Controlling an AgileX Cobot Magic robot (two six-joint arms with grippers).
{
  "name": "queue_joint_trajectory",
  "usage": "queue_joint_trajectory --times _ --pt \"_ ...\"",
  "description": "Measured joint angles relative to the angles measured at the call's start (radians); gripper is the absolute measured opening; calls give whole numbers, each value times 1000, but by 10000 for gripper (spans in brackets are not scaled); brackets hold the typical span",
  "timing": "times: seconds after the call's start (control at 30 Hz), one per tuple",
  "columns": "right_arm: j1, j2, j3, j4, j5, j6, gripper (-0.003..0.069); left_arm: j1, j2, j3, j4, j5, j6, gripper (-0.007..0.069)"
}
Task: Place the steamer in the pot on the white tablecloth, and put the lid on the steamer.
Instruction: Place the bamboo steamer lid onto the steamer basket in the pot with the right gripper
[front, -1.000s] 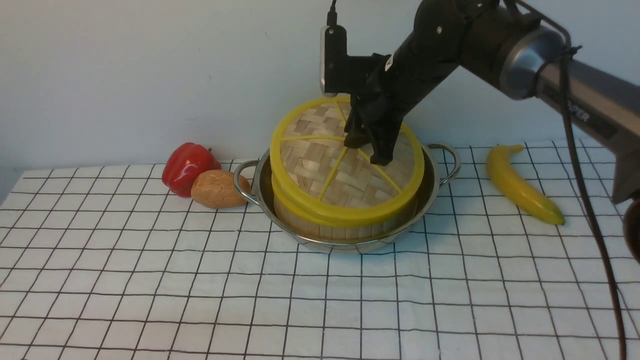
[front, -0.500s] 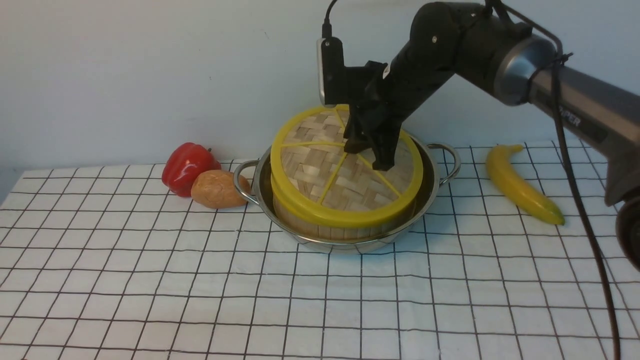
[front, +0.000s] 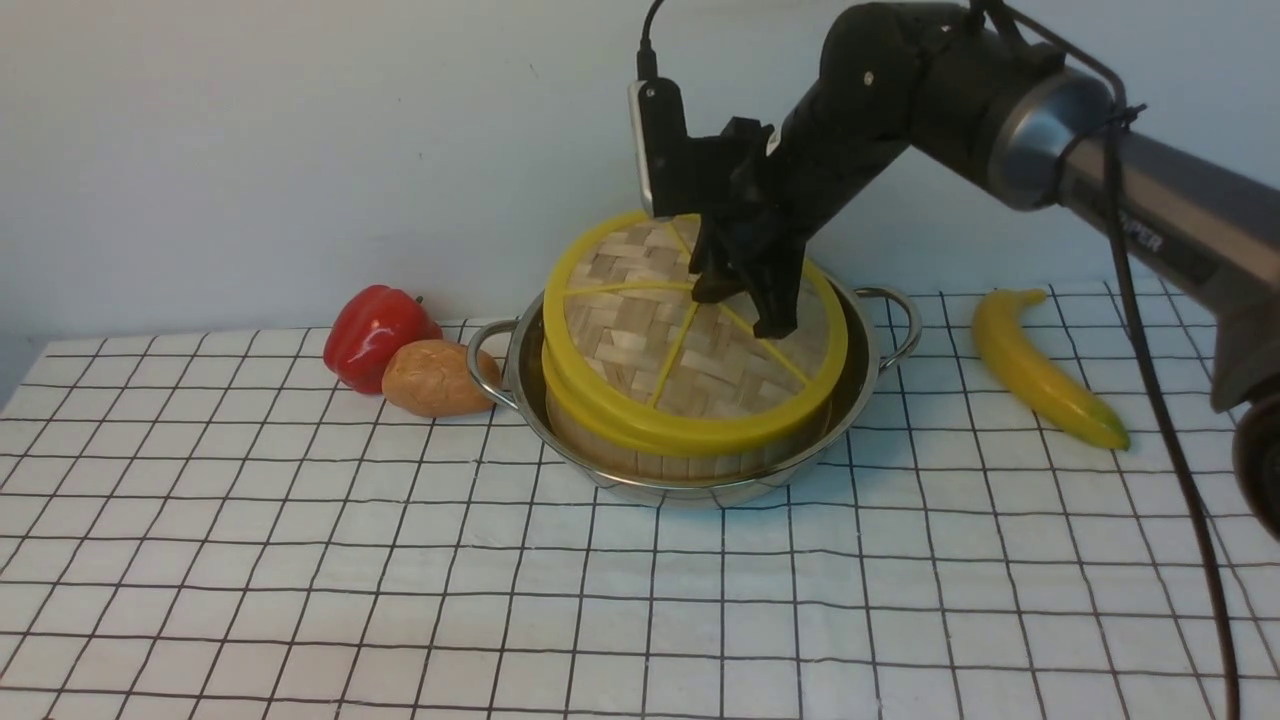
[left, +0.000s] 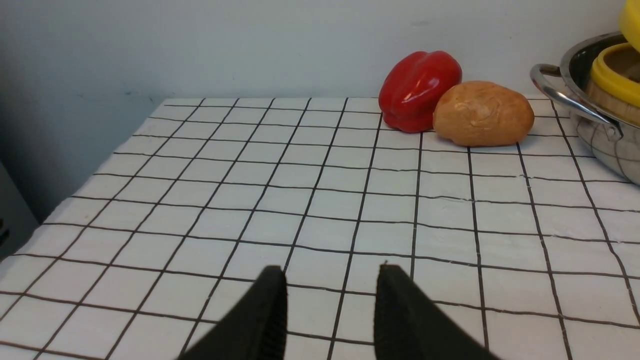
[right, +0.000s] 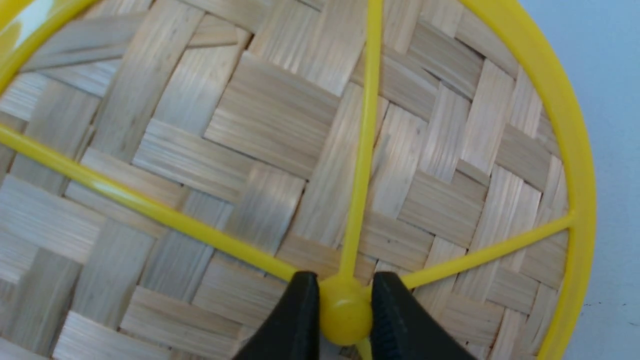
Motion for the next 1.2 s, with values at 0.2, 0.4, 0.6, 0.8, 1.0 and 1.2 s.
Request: queue_joint_trajectory --times 0.2,0.4,0.6,0.8,1.0,1.2 --pt "0 -28 0 -5 14 -3 146 0 0 0 0 0 0 243" --pt "0 -39 -1 -5 -2 -3 146 0 0 0 0 0 0 243" --pt "0 -39 -1 6 -1 -3 146 0 0 0 0 0 0 243" --pt "0 -51 -1 1 16 -3 146 0 0 0 0 0 0 243" --pt "0 -108 -2 1 62 8 146 0 0 0 0 0 0 243" --pt "0 -111 -2 4 94 16 146 0 0 0 0 0 0 243"
